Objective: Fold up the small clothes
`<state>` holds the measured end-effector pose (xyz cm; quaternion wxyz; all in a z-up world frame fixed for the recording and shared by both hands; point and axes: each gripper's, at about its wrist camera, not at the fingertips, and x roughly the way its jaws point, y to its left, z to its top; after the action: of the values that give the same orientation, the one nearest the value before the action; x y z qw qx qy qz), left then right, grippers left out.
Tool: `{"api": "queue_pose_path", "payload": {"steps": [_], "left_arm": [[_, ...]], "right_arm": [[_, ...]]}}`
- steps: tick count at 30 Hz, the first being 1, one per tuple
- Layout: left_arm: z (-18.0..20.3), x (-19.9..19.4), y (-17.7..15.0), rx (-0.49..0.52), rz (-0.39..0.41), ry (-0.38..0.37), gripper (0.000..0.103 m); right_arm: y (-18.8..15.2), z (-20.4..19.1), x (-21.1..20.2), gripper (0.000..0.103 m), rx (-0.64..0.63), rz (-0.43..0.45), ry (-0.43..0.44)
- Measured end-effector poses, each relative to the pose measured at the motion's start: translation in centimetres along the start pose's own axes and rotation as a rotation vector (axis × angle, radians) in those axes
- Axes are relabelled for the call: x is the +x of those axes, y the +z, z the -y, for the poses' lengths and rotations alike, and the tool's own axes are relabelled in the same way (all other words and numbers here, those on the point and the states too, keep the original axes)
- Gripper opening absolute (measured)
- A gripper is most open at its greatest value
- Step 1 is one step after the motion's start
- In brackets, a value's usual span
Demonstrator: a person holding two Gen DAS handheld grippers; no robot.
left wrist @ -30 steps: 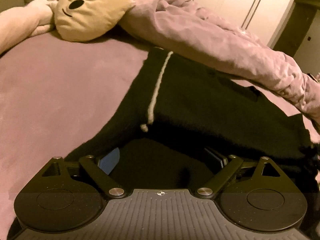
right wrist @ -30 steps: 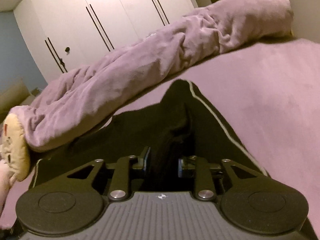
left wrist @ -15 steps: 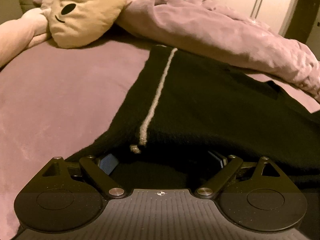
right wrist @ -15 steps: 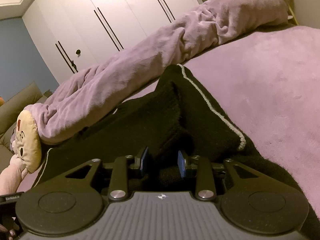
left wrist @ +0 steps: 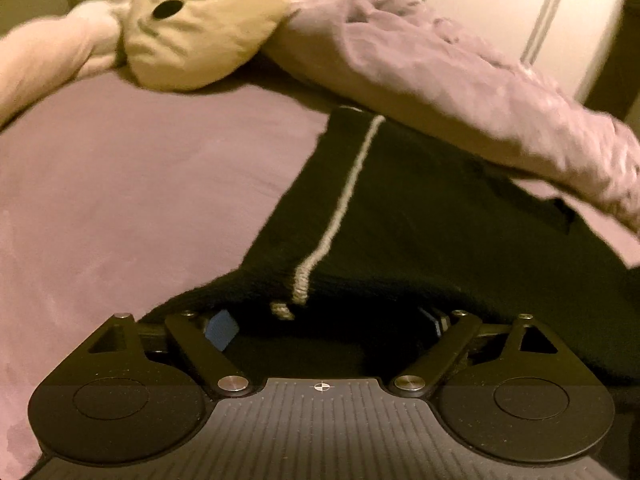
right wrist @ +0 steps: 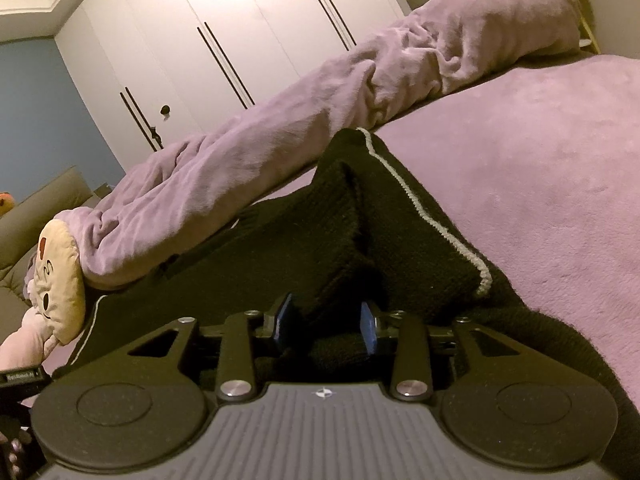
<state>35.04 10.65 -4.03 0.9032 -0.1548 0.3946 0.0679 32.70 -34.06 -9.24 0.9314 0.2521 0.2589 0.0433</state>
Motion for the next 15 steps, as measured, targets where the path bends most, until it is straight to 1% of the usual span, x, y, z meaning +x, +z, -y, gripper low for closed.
{"api": "queue_pose_path", "payload": {"steps": [2, 4, 8, 12, 14, 15], "left_arm": [[-0.8, -0.1, 0.2, -0.063, 0.005, -0.018, 0.087], [-1.0, -0.2, 0.2, -0.075, 0.003, -0.022, 0.086], [-0.1, -0.9, -0.4, 0.008, -0.013, 0.003, 0.085], [0.2, -2.8, -0.9, 0.055, -0.028, 0.0, 0.093], [0.4, -4.2, -0.9, 0.087, -0.017, -0.011, 0.094], [0.4, -4.7, -0.9, 0.104, -0.007, -0.016, 0.095]], "right_arm": [[0.0, 0.0, 0.0, 0.039, -0.006, 0.0, 0.005], [-0.1, -0.1, 0.0, 0.041, -0.016, 0.001, 0.007], [-0.1, -0.1, 0.1, 0.041, -0.008, 0.001, 0.012], [0.3, -0.1, -0.3, 0.043, 0.021, -0.015, 0.02], [0.7, -0.1, -0.6, 0.049, 0.037, -0.029, 0.025], [1.0, -0.2, -0.7, 0.049, 0.054, -0.036, 0.029]]}}
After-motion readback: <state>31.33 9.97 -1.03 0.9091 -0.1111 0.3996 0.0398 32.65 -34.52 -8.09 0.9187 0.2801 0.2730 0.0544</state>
